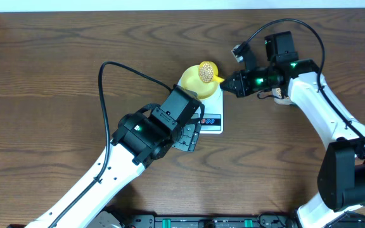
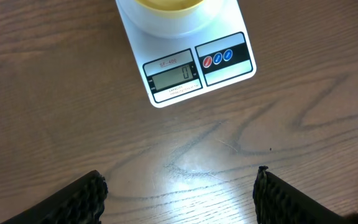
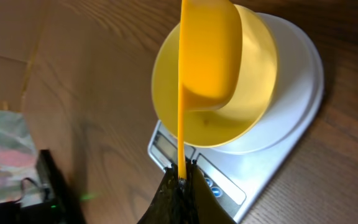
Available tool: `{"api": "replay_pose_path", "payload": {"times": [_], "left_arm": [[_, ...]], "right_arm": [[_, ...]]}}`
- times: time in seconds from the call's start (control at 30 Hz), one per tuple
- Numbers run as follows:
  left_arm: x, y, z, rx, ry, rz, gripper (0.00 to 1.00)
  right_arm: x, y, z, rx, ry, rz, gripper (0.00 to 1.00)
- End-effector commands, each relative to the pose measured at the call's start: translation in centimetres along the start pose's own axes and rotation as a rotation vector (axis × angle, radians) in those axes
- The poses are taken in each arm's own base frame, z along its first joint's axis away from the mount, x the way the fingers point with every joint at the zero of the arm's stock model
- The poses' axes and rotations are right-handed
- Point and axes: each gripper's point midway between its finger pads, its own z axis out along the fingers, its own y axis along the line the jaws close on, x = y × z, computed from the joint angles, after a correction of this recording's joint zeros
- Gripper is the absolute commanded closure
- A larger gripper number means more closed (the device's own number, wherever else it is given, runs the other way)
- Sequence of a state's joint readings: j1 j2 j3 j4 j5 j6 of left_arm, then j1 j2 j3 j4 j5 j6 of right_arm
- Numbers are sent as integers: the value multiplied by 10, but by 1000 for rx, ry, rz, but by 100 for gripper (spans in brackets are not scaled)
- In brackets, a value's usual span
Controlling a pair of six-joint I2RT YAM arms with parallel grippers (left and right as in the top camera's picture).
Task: Scoop item into bowl and weigh 50g on scale
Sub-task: 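Tilt the scoop with the right gripper to pour soybeans into the bowl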
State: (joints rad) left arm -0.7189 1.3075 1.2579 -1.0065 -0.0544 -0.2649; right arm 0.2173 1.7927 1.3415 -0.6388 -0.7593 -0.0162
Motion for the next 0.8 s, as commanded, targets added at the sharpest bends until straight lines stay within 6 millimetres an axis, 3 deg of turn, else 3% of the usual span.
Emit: {"api": "replay_pose_path", "payload": {"times": [0.0,0.3,0.77], "left_arm": [[-5,-1,-4,5,-14,5,22],[-5,-1,-4,5,-14,5,22],[-5,-1,-4,5,-14,5,22]], "right_arm": [[-4,10,5,26,6,-86,99],[1,14,17,83,36,-121,99],[-17,11,3,200,30,-179,99]]}}
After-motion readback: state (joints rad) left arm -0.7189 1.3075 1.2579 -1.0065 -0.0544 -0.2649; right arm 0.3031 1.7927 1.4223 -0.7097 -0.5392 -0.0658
